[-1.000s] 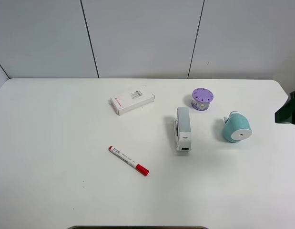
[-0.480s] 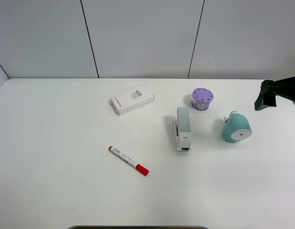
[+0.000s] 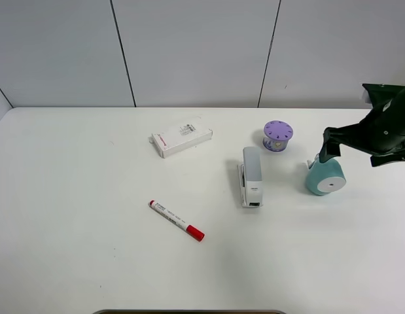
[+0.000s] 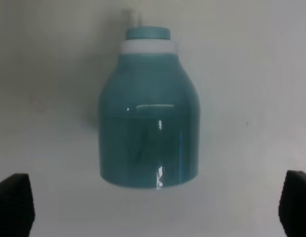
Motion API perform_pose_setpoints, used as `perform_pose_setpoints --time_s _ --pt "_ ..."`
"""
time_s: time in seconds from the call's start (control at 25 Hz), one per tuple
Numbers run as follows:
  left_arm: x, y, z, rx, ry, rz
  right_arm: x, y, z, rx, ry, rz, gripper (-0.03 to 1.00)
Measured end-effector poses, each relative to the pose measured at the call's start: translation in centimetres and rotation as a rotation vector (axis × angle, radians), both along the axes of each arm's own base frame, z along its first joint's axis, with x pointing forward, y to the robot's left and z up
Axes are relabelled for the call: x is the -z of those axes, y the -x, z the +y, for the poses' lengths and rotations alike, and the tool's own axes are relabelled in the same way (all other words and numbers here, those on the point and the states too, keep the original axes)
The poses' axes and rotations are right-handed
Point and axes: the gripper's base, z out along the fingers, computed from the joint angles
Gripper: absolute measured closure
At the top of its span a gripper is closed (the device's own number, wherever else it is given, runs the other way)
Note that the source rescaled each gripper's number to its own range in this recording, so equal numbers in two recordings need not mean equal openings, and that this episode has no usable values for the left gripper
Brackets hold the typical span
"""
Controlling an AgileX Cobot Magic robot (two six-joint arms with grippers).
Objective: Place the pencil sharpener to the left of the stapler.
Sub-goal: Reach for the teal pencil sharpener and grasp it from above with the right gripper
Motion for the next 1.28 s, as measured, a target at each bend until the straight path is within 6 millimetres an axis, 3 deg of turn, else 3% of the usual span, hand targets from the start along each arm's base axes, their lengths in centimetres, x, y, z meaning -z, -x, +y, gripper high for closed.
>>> perform_pose_setpoints --time_s 0.72,1.28 --pt "0.0 0.0 0.0 0.000 0.000 0.000 7.3 -3.0 -0.1 0.012 0.002 0.051 -0.03" --pt "0.0 0.0 0.0 0.000 0.000 0.000 10.2 -3.8 -0.2 0.017 0.008 0.061 -0.03"
